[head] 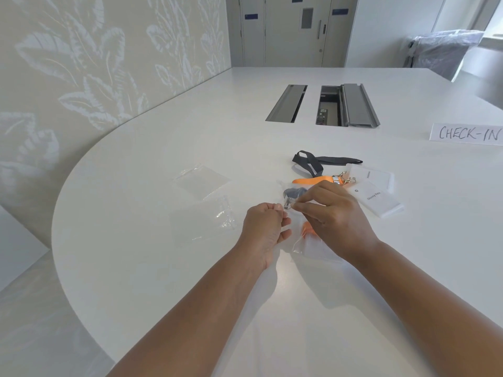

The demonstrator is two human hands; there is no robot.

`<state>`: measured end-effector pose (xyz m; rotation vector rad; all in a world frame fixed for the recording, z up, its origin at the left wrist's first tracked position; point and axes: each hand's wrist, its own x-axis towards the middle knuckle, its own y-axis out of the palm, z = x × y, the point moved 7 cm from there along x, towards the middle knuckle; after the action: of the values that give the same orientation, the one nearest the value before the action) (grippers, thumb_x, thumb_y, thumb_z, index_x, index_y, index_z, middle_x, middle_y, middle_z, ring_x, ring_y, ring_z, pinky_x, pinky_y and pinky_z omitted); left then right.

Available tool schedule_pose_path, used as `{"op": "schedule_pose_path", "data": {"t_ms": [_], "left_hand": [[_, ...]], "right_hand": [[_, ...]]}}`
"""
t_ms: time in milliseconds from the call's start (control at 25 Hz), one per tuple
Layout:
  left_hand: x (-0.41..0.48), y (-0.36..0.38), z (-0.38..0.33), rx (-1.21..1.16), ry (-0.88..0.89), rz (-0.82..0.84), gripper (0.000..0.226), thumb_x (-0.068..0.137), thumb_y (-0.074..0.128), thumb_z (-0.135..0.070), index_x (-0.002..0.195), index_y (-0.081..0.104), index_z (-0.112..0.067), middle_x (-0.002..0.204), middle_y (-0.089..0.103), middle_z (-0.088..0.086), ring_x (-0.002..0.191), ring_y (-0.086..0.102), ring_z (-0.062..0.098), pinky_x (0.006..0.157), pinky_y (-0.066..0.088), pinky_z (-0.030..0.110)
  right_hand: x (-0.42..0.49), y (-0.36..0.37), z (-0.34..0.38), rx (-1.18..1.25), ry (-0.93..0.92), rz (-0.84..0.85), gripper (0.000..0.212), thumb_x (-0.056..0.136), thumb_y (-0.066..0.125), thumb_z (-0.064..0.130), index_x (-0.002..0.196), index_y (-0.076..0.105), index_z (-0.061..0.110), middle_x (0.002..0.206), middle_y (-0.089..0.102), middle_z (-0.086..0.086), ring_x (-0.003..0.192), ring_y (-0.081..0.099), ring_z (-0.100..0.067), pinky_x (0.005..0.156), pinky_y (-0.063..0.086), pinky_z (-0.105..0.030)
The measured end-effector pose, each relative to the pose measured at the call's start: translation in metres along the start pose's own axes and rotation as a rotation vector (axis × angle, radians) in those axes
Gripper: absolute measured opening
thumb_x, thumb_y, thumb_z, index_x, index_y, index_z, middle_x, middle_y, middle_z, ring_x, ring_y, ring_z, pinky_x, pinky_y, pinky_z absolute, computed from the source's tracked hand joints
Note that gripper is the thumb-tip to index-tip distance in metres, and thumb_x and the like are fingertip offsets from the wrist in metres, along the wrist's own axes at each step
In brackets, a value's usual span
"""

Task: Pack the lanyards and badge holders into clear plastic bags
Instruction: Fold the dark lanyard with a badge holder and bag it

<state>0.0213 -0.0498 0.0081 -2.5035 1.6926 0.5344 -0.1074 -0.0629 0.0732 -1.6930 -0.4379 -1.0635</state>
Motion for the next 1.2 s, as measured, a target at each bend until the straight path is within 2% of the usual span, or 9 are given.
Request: {"op": "schedule_pose_path", "data": {"t_ms": [80,200,320,600,800,920,1000,1120,1200], "left_hand": [[-0.003,0.003,-0.002,-0.041,-0.031,0.026,0.021,0.100,0.046,-0.011,0.083,0.059,-0.009,0.083,0.058,0.006,0.075,0.060,0.015,0.066,0.057,0.032],[-0.008,0.005,-0.003,-0.157,-0.123,0.100,0.026,0.102,0.049,-0.021,0.083,0.059,-0.006,0.074,0.056,0.006,0.068,0.057,0.019,0.060,0.054,0.032],[-0.007,0.005,-0.001,-0.157,-0.131,0.104,0.023,0.101,0.048,-0.014,0.083,0.058,-0.006,0.073,0.055,0.007,0.064,0.056,0.019,0.057,0.054,0.030],[0.000,0.001,-0.001,0.047,-0.015,0.043,0.024,0.093,0.042,-0.002,0.075,0.053,-0.013,0.075,0.053,0.003,0.068,0.051,0.014,0.059,0.048,0.027],[0.001,-0.006,-0.005,-0.140,-0.033,-0.040,0.029,0.097,0.040,-0.004,0.072,0.052,-0.012,0.071,0.049,0.002,0.063,0.048,0.012,0.061,0.047,0.027],[0.005,-0.012,-0.008,-0.218,-0.013,-0.083,0.032,0.101,0.039,-0.006,0.071,0.050,-0.009,0.072,0.049,0.005,0.064,0.049,0.013,0.062,0.050,0.028],[0.004,-0.010,-0.010,-0.261,0.015,-0.078,0.031,0.102,0.038,-0.005,0.074,0.051,-0.007,0.077,0.051,0.007,0.069,0.053,0.014,0.066,0.055,0.030],[0.001,-0.004,-0.014,-0.339,0.073,-0.054,0.024,0.104,0.037,-0.005,0.085,0.053,-0.001,0.092,0.059,0.015,0.082,0.063,0.017,0.084,0.059,0.040],[-0.001,-0.003,-0.019,-0.389,0.138,-0.038,0.020,0.103,0.038,-0.004,0.090,0.053,-0.002,0.097,0.059,0.017,0.081,0.066,0.016,0.093,0.056,0.044]], "right_hand": [[0.001,-0.001,0.000,-0.009,-0.005,-0.003,0.024,0.074,0.071,-0.018,0.083,0.077,0.003,0.081,0.071,-0.008,0.070,0.063,-0.031,0.063,0.050,-0.035],[0.002,-0.005,-0.002,-0.016,-0.010,-0.020,0.028,0.070,0.071,-0.023,0.081,0.077,0.002,0.080,0.071,-0.008,0.070,0.063,-0.030,0.065,0.049,-0.032],[0.002,-0.002,0.000,-0.003,-0.022,-0.008,0.028,0.070,0.071,-0.023,0.082,0.077,0.002,0.080,0.072,-0.008,0.071,0.063,-0.030,0.064,0.050,-0.034],[0.001,0.005,0.002,0.021,-0.009,0.046,0.013,0.082,0.070,-0.005,0.085,0.078,0.005,0.081,0.072,-0.007,0.072,0.064,-0.031,0.063,0.050,-0.036],[-0.003,0.007,-0.013,0.079,0.190,0.129,0.018,0.084,0.074,0.001,0.102,0.072,0.006,0.093,0.072,-0.006,0.082,0.066,-0.029,0.070,0.054,-0.039],[-0.004,-0.004,-0.022,0.048,0.259,0.052,0.010,0.084,0.068,-0.007,0.086,0.069,0.004,0.080,0.070,-0.010,0.068,0.066,-0.032,0.056,0.055,-0.041],[-0.004,-0.008,-0.025,0.060,0.337,0.009,0.010,0.085,0.068,-0.006,0.088,0.068,0.003,0.078,0.070,-0.009,0.064,0.067,-0.031,0.055,0.056,-0.041],[-0.003,-0.010,-0.022,0.090,0.384,-0.019,0.018,0.082,0.069,-0.008,0.095,0.071,0.004,0.087,0.072,-0.007,0.070,0.069,-0.025,0.066,0.060,-0.039],[-0.005,-0.010,-0.026,0.197,0.512,-0.054,0.023,0.079,0.069,-0.010,0.091,0.076,0.008,0.088,0.071,-0.002,0.075,0.068,-0.016,0.074,0.059,-0.026]]}}
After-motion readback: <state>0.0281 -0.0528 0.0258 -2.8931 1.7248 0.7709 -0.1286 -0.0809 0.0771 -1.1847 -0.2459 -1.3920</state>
